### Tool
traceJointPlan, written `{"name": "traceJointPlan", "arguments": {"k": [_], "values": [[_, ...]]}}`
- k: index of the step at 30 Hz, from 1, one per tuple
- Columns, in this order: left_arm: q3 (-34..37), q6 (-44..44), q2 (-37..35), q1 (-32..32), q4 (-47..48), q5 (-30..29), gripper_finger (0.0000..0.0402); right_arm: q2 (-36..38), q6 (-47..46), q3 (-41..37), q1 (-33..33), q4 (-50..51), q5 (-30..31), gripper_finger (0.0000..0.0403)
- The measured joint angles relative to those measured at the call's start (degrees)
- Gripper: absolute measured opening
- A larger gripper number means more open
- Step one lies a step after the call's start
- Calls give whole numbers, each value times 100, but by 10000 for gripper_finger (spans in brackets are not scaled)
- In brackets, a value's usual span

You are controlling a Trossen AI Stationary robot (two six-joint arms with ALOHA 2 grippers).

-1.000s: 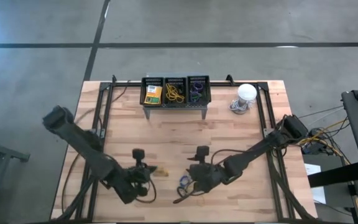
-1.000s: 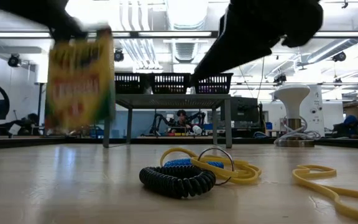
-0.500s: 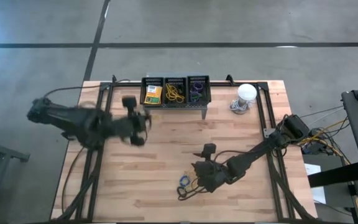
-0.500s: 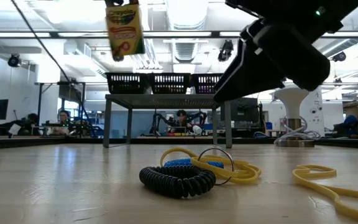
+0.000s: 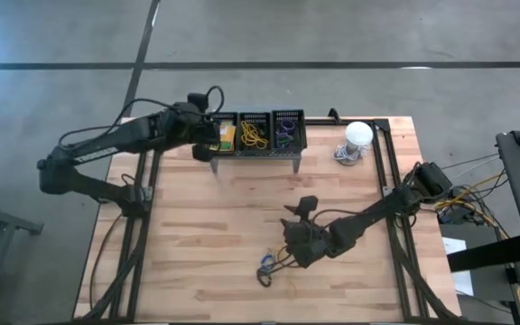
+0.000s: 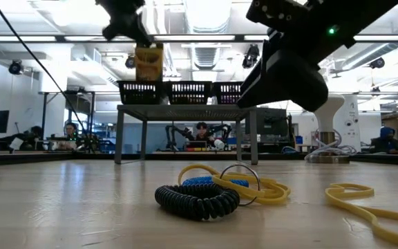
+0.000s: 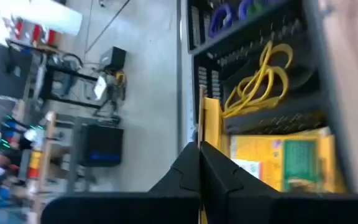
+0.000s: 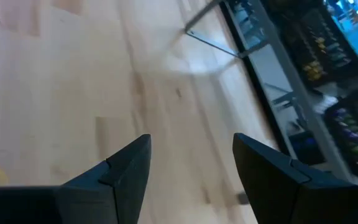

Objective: Pick & Place Office Desk Supplies
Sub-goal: Put the crayon box of crayon into the left black bin, then put the yellow rubber band into the middle black bin

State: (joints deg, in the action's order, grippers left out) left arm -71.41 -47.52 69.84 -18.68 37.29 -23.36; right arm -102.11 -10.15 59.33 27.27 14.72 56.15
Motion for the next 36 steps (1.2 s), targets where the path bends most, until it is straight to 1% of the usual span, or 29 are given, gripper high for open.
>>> {"name": "traceJointPlan", "arguments": {"k": [2,6,9,12,15,18,22,25,28,30,33,36], "values": [[287,-410,12,-136,-423,15,0,153,113,-88,-47,12,43,224],[1005,-921,16,-301,-1313,93,0,584,312,-304,-89,2,306,224],[1521,-974,16,-323,-1809,74,1,940,361,-492,-144,-10,408,224],[1834,-889,18,-288,-1960,-69,10,1271,330,-667,-188,-39,419,224],[1864,-566,14,-255,-1914,-95,28,1515,284,-811,-201,-70,408,224],[1832,-519,-34,-253,-1702,67,61,1652,324,-934,-203,-273,405,224],[1536,-396,-80,-246,-1380,439,115,1679,424,-1025,-203,-503,382,224],[1146,-145,-74,-229,-909,554,149,1680,418,-1023,-203,-524,286,224],[630,343,-76,-159,-418,672,171,1722,417,-1023,-253,-556,-246,224],[288,895,-76,-49,-14,724,178,1752,418,-1021,-382,-677,-923,224],[-20,1820,-97,233,439,1130,179,1774,542,-1075,-732,-827,-2258,224],[71,2532,-128,686,556,1669,170,1695,987,-1204,-1161,-1292,-4077,224]]}}
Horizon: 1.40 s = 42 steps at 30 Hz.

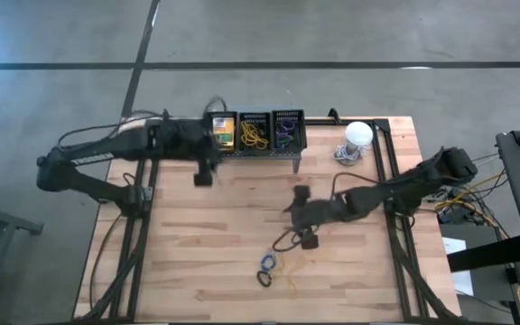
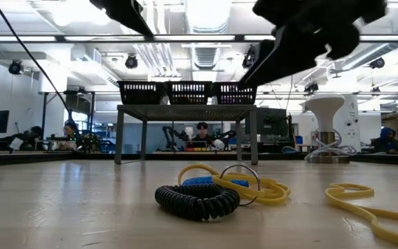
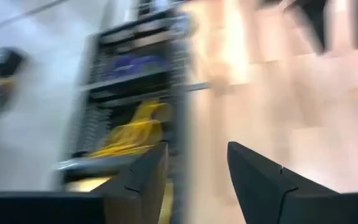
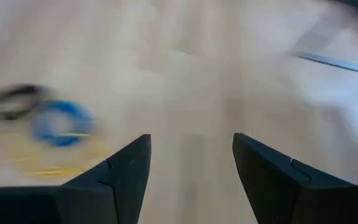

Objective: Pick & Place Office Desk Supplies
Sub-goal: Put the yellow rubber band into the middle black bin

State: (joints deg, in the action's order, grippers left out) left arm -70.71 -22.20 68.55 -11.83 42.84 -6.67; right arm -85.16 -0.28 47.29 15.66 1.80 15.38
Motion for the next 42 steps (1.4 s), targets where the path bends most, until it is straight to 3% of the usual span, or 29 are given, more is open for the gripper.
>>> {"name": "traceJointPlan", "arguments": {"k": [4,6,9,15,21,24,33,42], "values": [[647,531,2,934,-426,55,152,-155,365,-36,-343,-423,-2408,224],[1116,779,2,1427,-1031,36,145,-302,371,-80,-312,-369,-3012,224],[1936,1192,20,2138,-2267,-89,137,-670,394,-175,-39,-380,-3355,224],[3462,1995,44,3163,-4667,-819,133,-1608,321,-94,462,-571,-3344,230],[4296,3045,44,3595,-5535,-1635,133,-2288,392,182,620,-874,-3344,236],[4467,3408,44,3612,-5601,-1744,133,-2452,158,237,649,-875,-3234,199],[4591,3484,44,3612,-5645,-1952,133,-2424,1,234,927,-539,-2295,25],[4591,3560,44,3635,-5634,-1950,133,-1304,-567,102,958,137,-1857,8]]}}
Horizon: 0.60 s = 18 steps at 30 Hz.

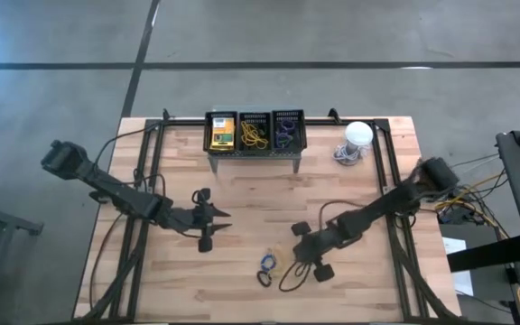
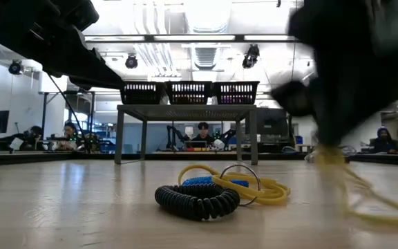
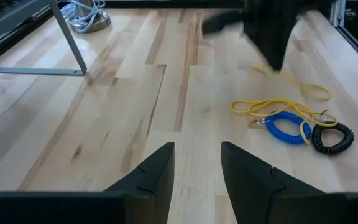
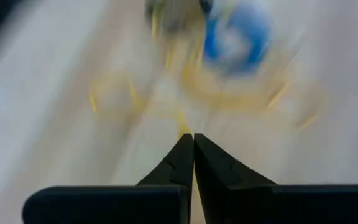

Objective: Pick & Place Office Desk Supplies
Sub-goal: Put the yellow rubber band into the middle black bin

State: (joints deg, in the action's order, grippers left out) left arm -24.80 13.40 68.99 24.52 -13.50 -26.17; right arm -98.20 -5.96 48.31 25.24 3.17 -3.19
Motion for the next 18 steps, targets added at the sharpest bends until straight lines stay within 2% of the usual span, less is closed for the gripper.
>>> {"name": "traceJointPlan", "arguments": {"k": [7,10,18], "values": [[24,42,0,40,-2,2,133,1329,295,217,-376,45,1107,8],[81,132,0,40,-20,1,133,1741,703,449,-554,-50,1375,8],[81,301,3,43,-57,2,133,1941,1822,1382,-1386,-36,2159,8]]}}
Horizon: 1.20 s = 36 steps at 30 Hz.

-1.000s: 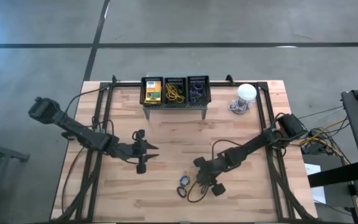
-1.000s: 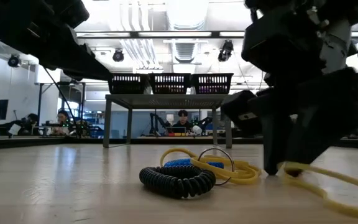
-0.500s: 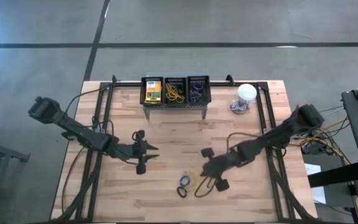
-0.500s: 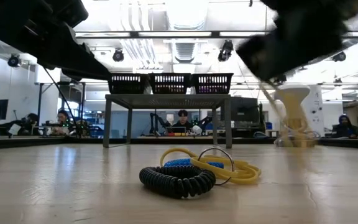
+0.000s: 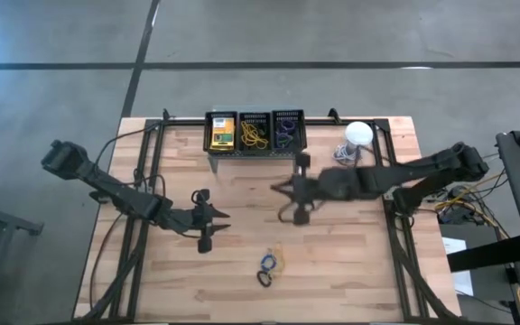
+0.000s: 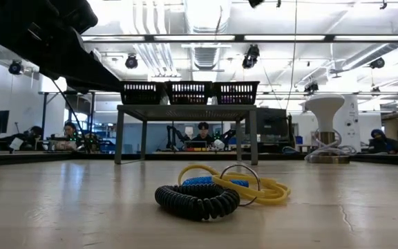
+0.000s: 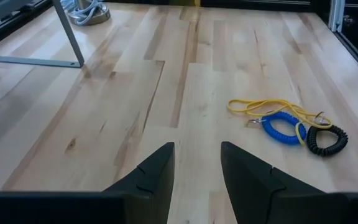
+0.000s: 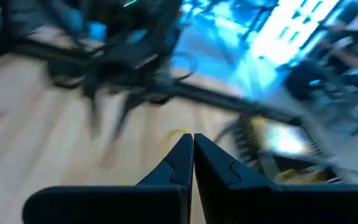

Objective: Pick & Place Office Desk Supplies
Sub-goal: Put the yellow rubber band into the middle black bin

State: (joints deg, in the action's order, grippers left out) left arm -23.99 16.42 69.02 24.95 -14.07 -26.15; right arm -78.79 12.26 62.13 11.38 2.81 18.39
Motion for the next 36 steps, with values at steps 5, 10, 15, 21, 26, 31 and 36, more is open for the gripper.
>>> {"name": "traceJointPlan", "arguments": {"k": [5,10,15,21,26,31,36], "values": [[0,12,3,0,36,-28,133,-373,451,787,-873,5,-40,8],[0,8,3,-2,71,-102,133,-1043,886,1532,-1904,51,-42,8],[-9,10,3,-13,31,-199,133,-1808,1086,2257,-2727,44,-88,8],[-9,58,6,-13,22,-199,133,-2614,842,2817,-3376,820,-541,8],[-9,58,6,-15,-15,-199,133,-2986,587,2901,-3477,1136,-950,8],[-9,77,8,-15,-12,-197,133,-2971,455,2951,-3480,1549,-993,31],[-9,122,8,-17,-9,-198,133,-2694,377,2951,-3451,1830,-1271,91]]}}
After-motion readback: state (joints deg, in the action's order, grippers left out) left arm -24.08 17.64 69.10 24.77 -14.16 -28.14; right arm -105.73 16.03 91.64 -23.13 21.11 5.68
